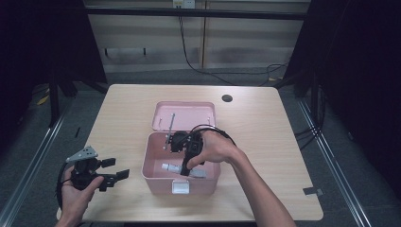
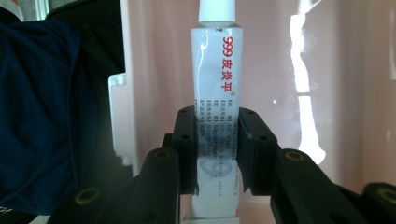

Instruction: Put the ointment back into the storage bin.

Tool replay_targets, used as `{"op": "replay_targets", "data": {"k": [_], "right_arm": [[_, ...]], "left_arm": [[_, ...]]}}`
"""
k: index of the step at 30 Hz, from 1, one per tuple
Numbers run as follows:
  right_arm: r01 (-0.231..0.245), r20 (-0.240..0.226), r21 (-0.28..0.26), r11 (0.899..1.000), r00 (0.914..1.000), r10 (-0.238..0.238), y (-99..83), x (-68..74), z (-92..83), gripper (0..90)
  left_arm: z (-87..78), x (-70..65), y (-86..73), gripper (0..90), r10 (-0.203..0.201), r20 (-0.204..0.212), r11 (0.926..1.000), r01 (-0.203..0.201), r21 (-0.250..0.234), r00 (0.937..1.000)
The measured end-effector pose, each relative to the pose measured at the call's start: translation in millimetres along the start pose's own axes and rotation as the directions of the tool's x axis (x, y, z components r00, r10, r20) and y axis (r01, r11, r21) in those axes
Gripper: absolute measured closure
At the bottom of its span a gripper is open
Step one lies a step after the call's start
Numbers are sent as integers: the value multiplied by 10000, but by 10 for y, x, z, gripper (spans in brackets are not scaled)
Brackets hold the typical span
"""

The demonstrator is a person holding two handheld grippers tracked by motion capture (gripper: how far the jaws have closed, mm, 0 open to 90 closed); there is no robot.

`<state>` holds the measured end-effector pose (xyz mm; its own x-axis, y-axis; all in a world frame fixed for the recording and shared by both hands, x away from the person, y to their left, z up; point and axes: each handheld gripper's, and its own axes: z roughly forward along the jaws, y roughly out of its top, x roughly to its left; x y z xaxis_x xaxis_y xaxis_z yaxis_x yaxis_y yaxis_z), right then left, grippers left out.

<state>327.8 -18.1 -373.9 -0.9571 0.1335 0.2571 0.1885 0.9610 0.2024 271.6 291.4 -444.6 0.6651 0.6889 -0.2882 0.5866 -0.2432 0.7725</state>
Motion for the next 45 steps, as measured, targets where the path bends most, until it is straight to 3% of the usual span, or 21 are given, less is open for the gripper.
{"op": "replay_targets", "data": {"k": [5,18,36,45], "right_arm": [[-85,-160,20,10000,9998,85,23,-20,106,712],[289,-459,222,9993,9986,-279,49,-87,351,711],[355,-897,773,9964,9956,-285,91,-117,546,710],[254,-1000,594,9979,9948,-193,88,-142,564,710]], "left_arm": [[-3,-2,0,171,-13,-5,10000,13,-32,10000],[-7,4,1,171,-24,-17,10000,24,-44,10000],[-10,4,2,171,-1,5,10000,2,-40,10000],[-8,2,1,171,-4,-22,10000,4,-47,10000]]}}
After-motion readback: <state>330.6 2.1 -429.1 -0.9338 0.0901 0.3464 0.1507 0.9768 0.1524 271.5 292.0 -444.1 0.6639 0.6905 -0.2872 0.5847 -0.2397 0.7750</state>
